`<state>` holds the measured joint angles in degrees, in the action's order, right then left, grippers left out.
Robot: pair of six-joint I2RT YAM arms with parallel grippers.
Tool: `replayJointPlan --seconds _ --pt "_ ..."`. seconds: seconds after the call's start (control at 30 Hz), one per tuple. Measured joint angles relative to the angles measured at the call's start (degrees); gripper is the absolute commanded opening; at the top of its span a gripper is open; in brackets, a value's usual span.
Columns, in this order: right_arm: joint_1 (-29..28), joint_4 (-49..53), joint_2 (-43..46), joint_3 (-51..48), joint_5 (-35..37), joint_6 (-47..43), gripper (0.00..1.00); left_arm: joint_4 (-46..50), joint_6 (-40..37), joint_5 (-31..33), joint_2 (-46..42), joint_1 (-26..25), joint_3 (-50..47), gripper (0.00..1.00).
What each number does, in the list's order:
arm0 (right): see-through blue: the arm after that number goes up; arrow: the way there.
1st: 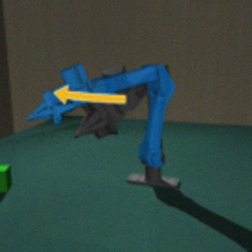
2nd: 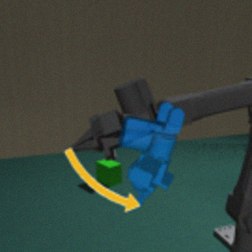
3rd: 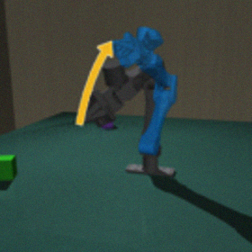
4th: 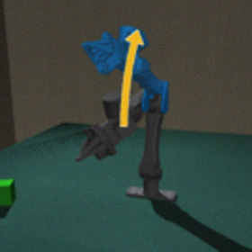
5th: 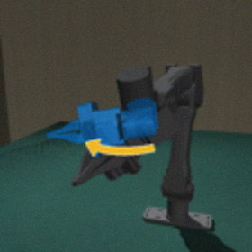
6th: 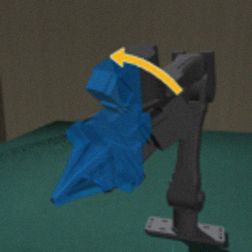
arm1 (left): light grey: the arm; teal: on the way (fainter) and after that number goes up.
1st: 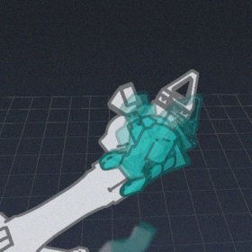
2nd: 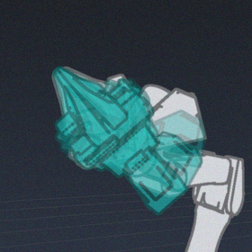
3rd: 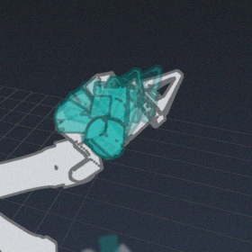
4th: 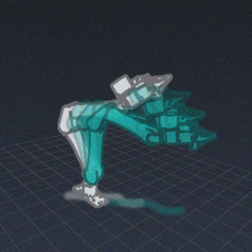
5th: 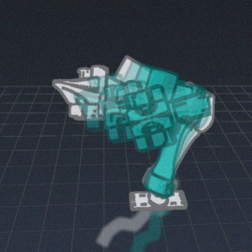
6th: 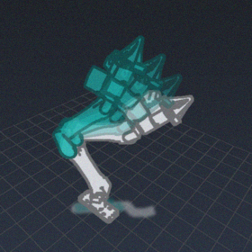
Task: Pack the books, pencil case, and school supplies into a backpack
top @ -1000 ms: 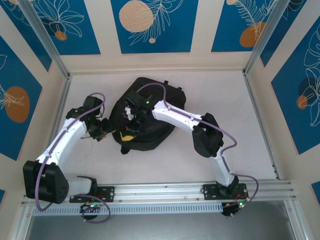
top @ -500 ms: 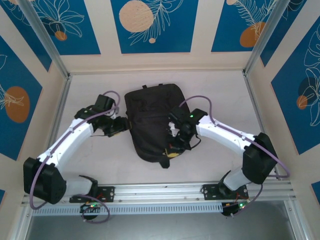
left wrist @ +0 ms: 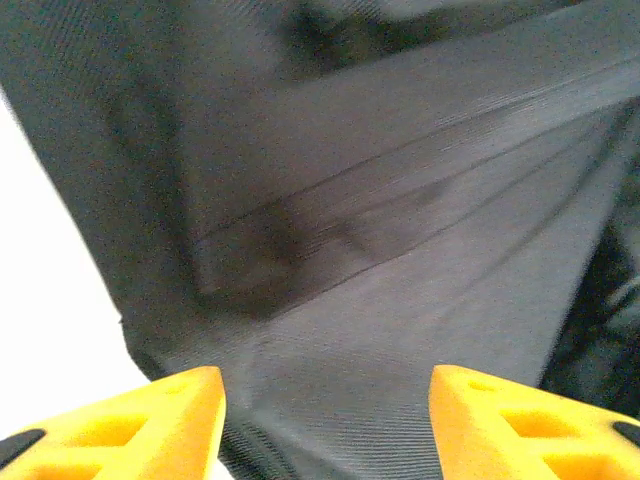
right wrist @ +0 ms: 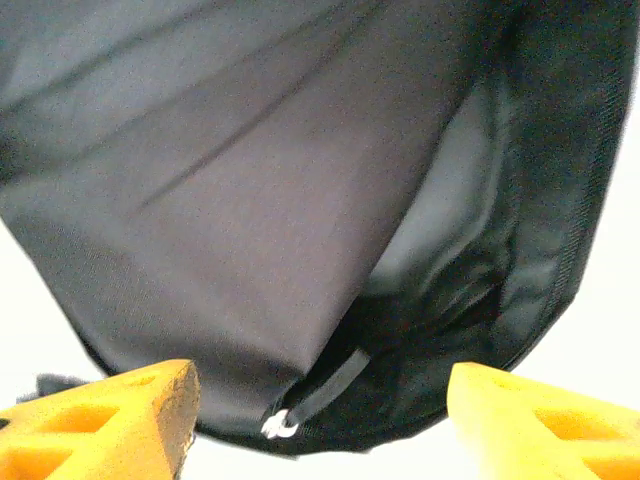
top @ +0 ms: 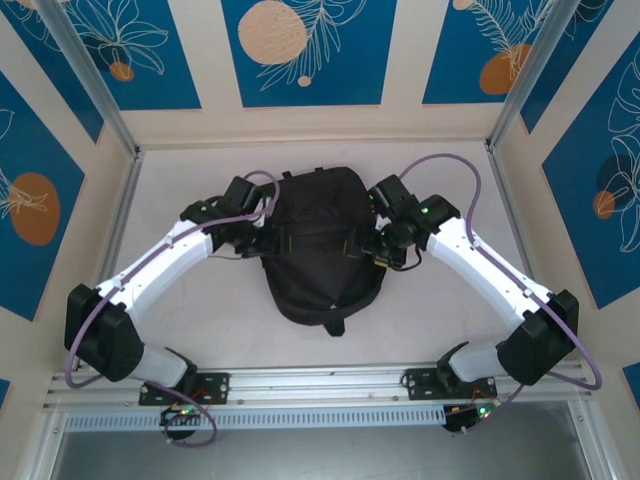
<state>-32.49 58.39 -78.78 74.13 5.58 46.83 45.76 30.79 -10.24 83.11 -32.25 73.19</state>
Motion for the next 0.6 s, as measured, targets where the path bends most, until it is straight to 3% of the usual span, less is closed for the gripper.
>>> replayJointPlan --seconds 0.23,0.37,0.43,0.6 --pt "8.3 -1.9 2.0 -0.5 6.3 2.8 0.69 3.0 -9.7 10.2 12.5 -11.0 20.4 0.67" --pt "12.6 -4.8 6.3 -3.9 5.1 1.2 0.69 4.6 -17.6 11.2 19.6 -11.4 26.1 0.75" --pt "14.1 -5.7 8.7 -6.0 4.0 -0.1 0.70 5.7 -21.7 11.1 24.2 -11.2 30.3 0.88" --pt "18.0 -8.3 11.6 -10.0 -0.7 -2.2 0.70 6.5 -29.1 10.4 32.3 -11.2 35.0 0.90"
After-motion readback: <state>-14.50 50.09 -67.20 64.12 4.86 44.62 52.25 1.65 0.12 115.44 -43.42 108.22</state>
